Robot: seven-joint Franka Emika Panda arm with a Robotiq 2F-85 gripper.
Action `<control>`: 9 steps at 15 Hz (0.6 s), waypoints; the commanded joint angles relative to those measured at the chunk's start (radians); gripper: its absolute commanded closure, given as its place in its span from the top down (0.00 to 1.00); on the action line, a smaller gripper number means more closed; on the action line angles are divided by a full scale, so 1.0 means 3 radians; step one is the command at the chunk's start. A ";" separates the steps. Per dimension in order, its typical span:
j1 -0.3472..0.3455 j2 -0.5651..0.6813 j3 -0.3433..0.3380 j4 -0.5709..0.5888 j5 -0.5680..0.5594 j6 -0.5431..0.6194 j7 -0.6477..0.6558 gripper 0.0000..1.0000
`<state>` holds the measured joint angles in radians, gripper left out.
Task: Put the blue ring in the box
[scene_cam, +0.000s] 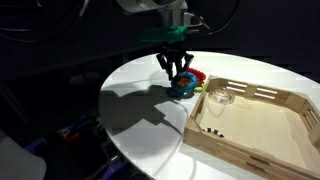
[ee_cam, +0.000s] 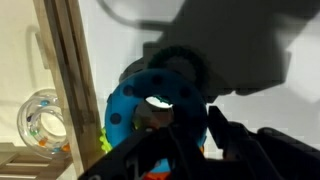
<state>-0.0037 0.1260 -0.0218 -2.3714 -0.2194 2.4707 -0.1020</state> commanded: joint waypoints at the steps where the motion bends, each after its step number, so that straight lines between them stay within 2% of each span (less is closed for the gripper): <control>1: -0.0028 -0.0117 0.0016 0.0025 0.0101 -0.0053 -0.0120 0.10; 9: -0.0129 -0.0266 -0.0065 0.0198 0.0253 -0.0091 -0.0198 0.10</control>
<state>-0.0224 0.0692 -0.0293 -2.3430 -0.1774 2.4701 -0.1218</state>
